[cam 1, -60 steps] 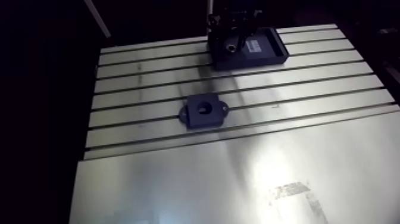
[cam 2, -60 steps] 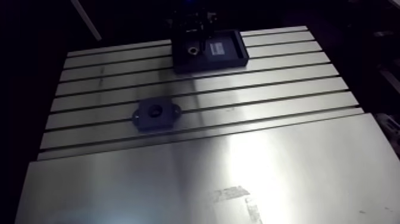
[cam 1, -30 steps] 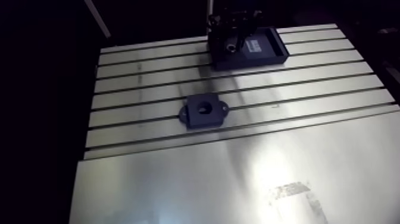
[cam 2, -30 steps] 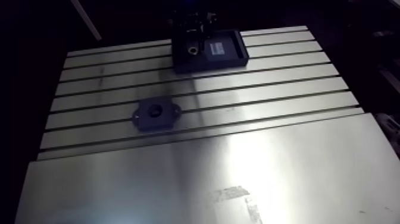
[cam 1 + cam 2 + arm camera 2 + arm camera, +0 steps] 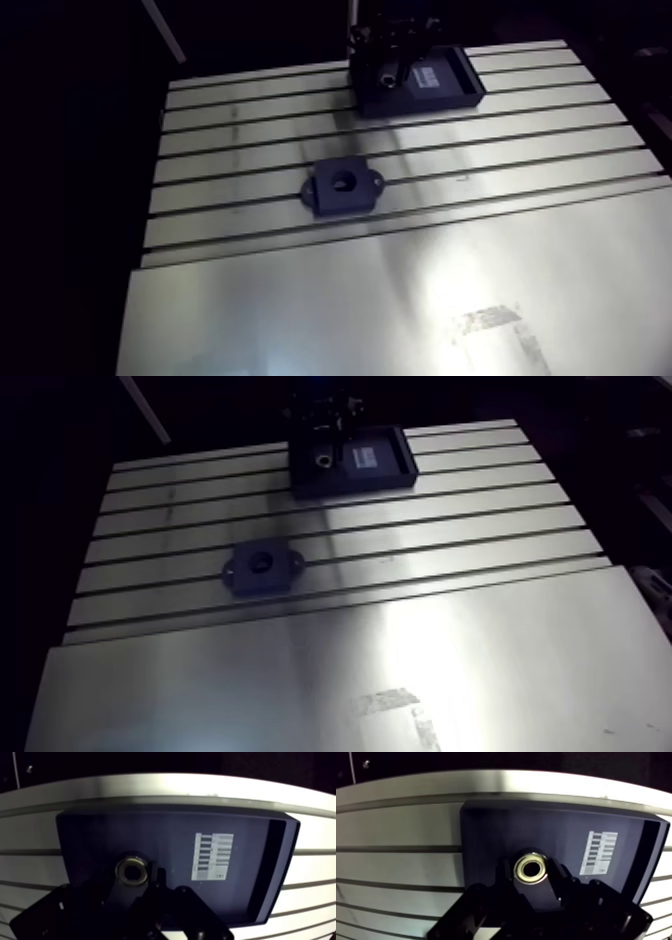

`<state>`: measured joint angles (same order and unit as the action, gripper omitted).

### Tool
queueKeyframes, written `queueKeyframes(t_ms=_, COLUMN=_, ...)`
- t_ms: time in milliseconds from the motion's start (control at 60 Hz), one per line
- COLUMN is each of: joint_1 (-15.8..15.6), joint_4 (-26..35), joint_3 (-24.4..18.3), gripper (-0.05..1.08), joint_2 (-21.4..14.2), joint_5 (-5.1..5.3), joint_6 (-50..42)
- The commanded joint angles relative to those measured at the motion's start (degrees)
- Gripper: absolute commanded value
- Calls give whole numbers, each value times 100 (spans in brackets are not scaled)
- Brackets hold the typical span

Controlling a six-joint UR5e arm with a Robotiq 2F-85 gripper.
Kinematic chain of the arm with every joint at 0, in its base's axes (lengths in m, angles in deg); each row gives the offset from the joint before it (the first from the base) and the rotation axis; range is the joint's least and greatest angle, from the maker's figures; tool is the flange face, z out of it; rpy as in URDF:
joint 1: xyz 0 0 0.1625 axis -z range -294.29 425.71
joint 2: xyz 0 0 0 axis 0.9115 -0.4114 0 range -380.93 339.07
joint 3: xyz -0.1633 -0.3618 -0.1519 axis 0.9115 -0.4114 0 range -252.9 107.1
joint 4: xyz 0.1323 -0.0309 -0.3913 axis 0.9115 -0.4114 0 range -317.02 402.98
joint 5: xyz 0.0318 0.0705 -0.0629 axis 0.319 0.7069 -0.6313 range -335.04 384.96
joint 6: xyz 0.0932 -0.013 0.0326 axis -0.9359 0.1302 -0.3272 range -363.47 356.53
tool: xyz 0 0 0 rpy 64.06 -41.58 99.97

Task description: Pick up the bearing and press it into the housing until flush.

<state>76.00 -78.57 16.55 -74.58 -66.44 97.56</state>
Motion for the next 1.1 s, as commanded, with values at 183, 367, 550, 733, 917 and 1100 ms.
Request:
queueKeyframes(t_ms=183, joint_1=0, joint_4=3, joint_3=-11, gripper=53, joint_2=0, joint_5=-5, joint_6=0)
queueKeyframes(t_ms=367, joint_1=-9, joint_4=3, joint_3=-11, gripper=53, joint_2=0, joint_5=-5, joint_6=0)
queueKeyframes(t_ms=550, joint_1=0, joint_4=2, joint_3=-20, gripper=55, joint_2=0, joint_5=-5, joint_6=0)
queueKeyframes(t_ms=733, joint_1=0, joint_4=2, joint_3=-11, gripper=58, joint_2=0, joint_5=-5, joint_6=0)
queueKeyframes(t_ms=917, joint_1=7, joint_4=11, joint_3=-27, gripper=59, joint_2=-43, joint_5=-5, joint_6=9)
queueKeyframes(t_ms=1100, joint_1=9, joint_4=12, joint_3=-20, gripper=59, joint_2=-111, joint_5=11, joint_6=25)
